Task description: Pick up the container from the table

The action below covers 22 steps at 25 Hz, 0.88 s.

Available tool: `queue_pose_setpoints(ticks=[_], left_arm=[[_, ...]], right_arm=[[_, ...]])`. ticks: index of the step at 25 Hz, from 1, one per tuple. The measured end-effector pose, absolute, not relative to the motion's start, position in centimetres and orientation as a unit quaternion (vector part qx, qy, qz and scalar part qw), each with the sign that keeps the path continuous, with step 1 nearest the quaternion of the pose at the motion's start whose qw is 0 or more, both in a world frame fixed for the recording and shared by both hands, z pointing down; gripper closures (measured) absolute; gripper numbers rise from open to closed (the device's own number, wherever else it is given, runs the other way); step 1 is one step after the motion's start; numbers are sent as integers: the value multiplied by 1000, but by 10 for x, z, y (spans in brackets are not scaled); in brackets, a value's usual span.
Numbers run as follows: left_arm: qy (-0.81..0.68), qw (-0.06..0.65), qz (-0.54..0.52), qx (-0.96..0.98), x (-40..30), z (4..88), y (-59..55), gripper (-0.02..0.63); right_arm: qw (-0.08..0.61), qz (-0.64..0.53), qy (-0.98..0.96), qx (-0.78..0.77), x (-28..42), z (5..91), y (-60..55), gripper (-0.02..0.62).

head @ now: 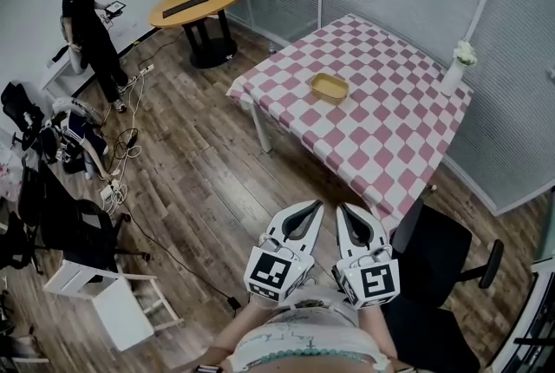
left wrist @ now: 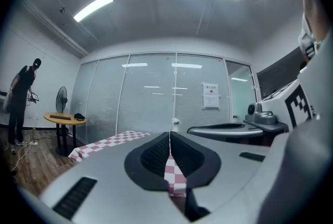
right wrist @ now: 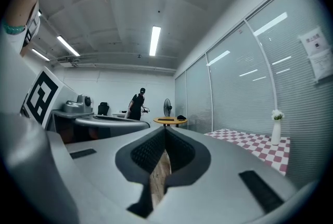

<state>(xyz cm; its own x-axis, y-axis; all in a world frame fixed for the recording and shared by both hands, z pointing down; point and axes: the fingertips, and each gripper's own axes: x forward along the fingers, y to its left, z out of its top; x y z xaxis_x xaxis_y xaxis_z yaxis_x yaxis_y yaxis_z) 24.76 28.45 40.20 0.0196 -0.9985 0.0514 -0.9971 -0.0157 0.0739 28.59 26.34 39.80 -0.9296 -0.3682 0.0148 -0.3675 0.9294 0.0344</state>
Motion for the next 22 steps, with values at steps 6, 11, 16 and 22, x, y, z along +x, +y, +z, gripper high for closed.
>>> queue_pose_setpoints(ticks=[6,11,16,22], left_arm=[[-685,43,-13,727,222,401,258,589],[-671,42,-12,740,195,399,232,589],[-660,45,-10,750,169,402,214,589],[-654,55,-17,754,134,404,207,589]], right_arm=[[7,-3,-979,205,261,398,238,601],[7,-11,-975,222,234,394,214,601],[9,-11,-972,233,207,396,196,601],[16,-9,-971,240,173,398,188,601]])
